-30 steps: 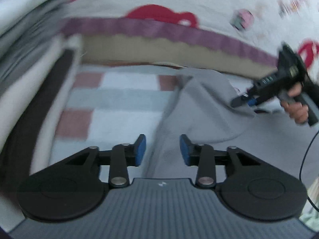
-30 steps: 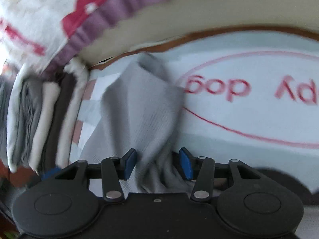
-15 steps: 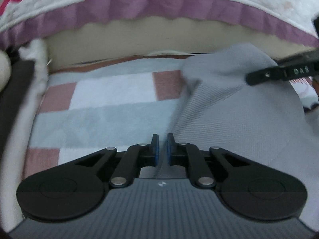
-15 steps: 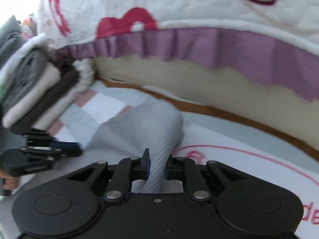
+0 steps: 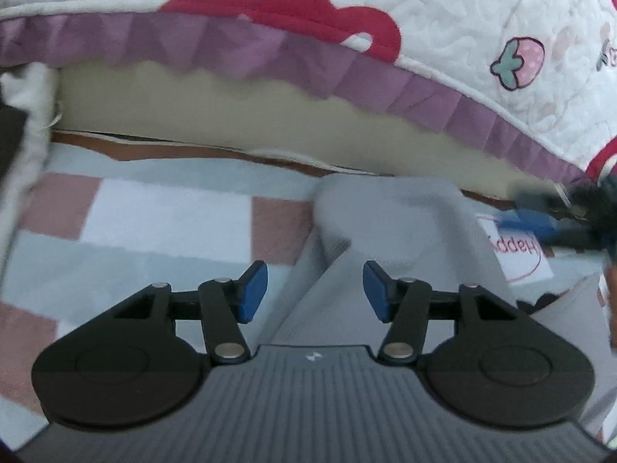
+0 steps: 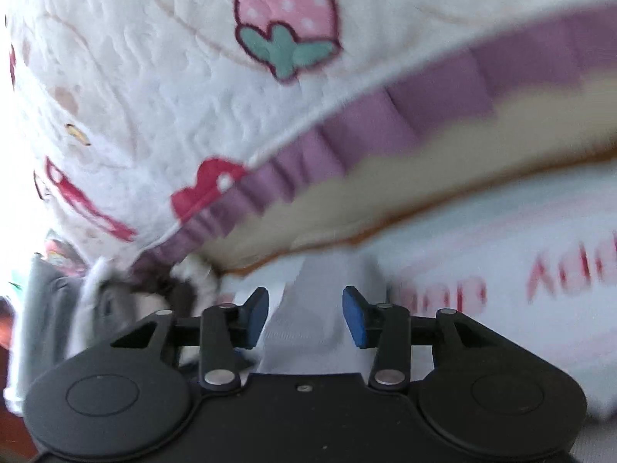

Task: Fold clothes

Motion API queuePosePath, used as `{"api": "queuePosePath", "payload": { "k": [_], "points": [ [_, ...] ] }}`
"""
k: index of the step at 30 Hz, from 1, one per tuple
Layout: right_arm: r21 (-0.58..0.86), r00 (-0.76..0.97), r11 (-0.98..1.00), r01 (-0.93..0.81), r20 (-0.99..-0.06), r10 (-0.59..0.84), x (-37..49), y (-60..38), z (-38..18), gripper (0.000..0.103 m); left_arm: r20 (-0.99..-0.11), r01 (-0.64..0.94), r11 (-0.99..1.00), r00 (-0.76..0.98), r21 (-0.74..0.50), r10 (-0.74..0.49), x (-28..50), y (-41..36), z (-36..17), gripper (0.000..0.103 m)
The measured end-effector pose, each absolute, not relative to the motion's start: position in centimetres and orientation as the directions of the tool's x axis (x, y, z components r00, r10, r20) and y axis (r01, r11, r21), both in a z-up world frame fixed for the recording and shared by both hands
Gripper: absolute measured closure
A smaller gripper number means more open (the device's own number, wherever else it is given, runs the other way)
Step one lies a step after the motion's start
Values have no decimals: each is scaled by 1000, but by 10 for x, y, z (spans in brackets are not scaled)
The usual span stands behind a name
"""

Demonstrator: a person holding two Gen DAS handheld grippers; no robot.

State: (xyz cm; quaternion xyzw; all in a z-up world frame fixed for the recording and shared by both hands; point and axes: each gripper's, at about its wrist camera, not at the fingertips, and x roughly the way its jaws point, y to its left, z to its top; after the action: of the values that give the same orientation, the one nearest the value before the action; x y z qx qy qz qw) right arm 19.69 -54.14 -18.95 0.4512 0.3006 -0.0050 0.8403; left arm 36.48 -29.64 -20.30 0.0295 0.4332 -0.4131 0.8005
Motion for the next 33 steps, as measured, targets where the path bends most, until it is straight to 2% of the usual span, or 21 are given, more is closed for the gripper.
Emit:
{"api": "queuePosePath", "payload": {
  "k": [2, 7, 12, 16, 19, 20, 21, 22, 23, 27, 28, 29, 33],
  "points": [
    [750, 790, 602, 273, -532, 305, 179, -530, -194, 50, -733, 681, 666, 278, -306, -621, 370, -310, -207, 47],
    [363, 674, 926, 107, -711, 201, 143, -474, -193, 53, -765, 702, 647, 228, -299, -602, 379, -348, -219, 47],
    [464, 635, 886, -4, -683, 360, 125, -472, -207, 56, -760, 655, 671, 222, -348, -611, 390, -363, -230, 46],
    [369, 579, 927, -62, -744, 335, 136, -461, -215, 56, -740, 656, 670, 248, -347, -625, 387, -368, -234, 41],
    [343, 584, 935, -96, -741, 332, 140, -459, -220, 56, -734, 667, 670, 267, -326, -624, 379, -369, -234, 39],
    [349, 595, 934, -81, -734, 326, 140, -461, -220, 56, -732, 672, 669, 274, -318, -623, 376, -370, -235, 41],
    [359, 608, 931, -61, -727, 320, 141, -465, -220, 56, -738, 688, 664, 279, -293, -614, 373, -371, -234, 49],
    [393, 623, 920, -17, -715, 317, 143, -470, -222, 56, -751, 713, 654, 282, -251, -596, 370, -372, -233, 66],
    [455, 637, 890, 33, -696, 332, 144, -479, -225, 56, -764, 738, 642, 286, -210, -578, 366, -374, -231, 99],
    [749, 706, 611, 258, -578, 410, 134, -519, -248, 44, -709, 731, 627, 291, -268, -642, 353, -352, -215, 99],
    [804, 727, 510, 305, -542, 421, 131, -529, -255, 45, -682, 730, 625, 308, -278, -663, 347, -343, -209, 99],
    [842, 746, 418, 341, -513, 425, 128, -538, -260, 47, -649, 736, 614, 324, -285, -689, 338, -334, -201, 99],
    [873, 770, 282, 397, -484, 416, 122, -543, -270, 46, -507, 789, 550, 367, -275, -780, 283, -287, -167, 99]
  ]
}}
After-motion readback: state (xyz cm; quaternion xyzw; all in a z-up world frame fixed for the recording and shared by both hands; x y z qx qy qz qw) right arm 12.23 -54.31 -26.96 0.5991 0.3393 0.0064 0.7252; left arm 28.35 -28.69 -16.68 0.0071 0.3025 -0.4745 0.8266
